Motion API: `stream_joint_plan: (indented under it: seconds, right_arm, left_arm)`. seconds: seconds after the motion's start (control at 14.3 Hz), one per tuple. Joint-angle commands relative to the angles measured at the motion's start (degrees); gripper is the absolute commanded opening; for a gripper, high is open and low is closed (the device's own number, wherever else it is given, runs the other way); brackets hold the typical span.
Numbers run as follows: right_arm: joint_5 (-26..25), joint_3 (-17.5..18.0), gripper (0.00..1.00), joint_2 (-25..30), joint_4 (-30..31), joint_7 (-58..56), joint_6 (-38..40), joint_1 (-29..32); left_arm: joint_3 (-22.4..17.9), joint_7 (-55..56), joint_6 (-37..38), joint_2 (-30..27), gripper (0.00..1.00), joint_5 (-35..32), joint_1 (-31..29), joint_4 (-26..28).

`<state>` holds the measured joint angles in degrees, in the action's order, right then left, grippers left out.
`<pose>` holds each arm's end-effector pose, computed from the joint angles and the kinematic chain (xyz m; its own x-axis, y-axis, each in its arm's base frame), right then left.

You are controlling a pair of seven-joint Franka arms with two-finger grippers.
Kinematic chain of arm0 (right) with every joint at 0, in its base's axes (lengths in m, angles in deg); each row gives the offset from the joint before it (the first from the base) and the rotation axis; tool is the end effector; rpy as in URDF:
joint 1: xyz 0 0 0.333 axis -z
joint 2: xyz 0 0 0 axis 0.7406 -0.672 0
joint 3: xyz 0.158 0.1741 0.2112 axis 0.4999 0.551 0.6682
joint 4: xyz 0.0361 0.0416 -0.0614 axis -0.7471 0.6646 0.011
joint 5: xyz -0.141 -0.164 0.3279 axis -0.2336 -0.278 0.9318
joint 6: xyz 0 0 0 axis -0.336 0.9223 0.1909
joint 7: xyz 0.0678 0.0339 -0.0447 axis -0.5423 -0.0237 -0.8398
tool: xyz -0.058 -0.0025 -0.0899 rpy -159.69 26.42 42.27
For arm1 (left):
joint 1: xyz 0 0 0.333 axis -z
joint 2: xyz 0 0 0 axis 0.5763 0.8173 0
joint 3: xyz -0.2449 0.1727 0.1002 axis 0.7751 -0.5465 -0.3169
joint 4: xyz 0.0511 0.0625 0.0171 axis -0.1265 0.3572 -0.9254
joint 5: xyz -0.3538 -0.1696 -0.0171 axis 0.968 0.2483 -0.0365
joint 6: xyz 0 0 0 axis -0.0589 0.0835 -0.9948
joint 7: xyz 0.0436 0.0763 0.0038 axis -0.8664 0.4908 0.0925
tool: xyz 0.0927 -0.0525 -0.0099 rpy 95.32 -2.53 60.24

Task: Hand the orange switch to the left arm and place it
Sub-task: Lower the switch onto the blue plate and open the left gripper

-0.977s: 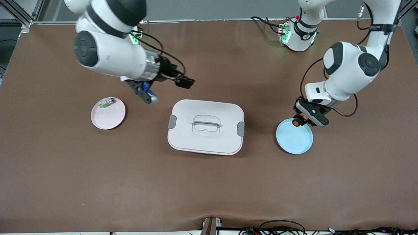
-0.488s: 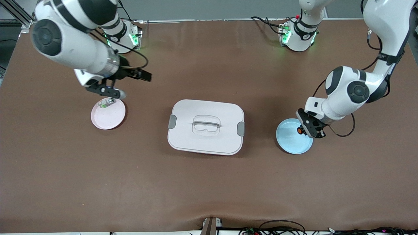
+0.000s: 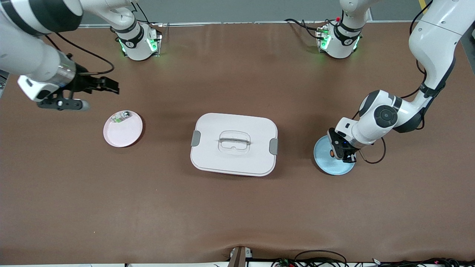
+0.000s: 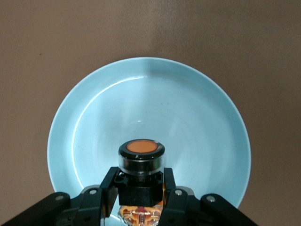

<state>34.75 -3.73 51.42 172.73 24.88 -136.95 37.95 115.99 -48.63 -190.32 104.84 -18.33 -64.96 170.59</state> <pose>0.5143 0.0712 0.5443 0.9714 -0.0605 -0.2298 -0.0723 -0.9964 -0.0433 0.5786 -0.0959 0.2041 0.1496 -0.9878 0.0428 -0.9856 -0.1525 -0.0736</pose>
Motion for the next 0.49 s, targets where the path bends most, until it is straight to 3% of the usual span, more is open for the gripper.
stream_joint_plan:
  seconds: [0.0, 0.07, 0.14, 0.21, 0.28, 0.42]
  right_arm:
    - [-2.7, 1.1, 1.0, 1.5, 1.8, -4.6, -1.6, 4.8]
    - [-2.9, 1.1, 1.0, 1.5, 1.7, -6.3, -1.9, 6.3]
    - [-3.4, 1.1, 1.0, 1.3, 1.6, -7.9, -2.8, 7.8]
    - [-4.0, 1.1, 1.0, 1.2, 1.0, -9.7, -3.9, 9.4]
    - [-4.3, 1.2, 1.0, 1.1, 0.0, -11.7, -4.3, 10.8]
    - [-4.5, 1.2, 1.0, -0.3, -2.7, -12.5, -4.4, 11.3]
  left_arm:
    - [-0.2, 4.5, -0.8, 2.0, 0.1, -8.9, 0.5, -2.3]
    - [-0.2, 8.4, -0.8, 2.0, 0.31, -11.0, 0.6, -2.5]
    - [-0.2, 13.0, -0.7, 2.0, 0.6, -11.5, 0.6, -2.5]
    - [-0.2, 14.9, -0.7, 2.0, 0.74, -11.6, 0.7, -2.6]
    - [-0.1, 15.4, -0.7, 1.9, 1.0, -11.5, 0.7, -3.3]
    - [0.0, 17.5, -0.6, 1.5, 1.0, -10.8, 0.2, -4.5]
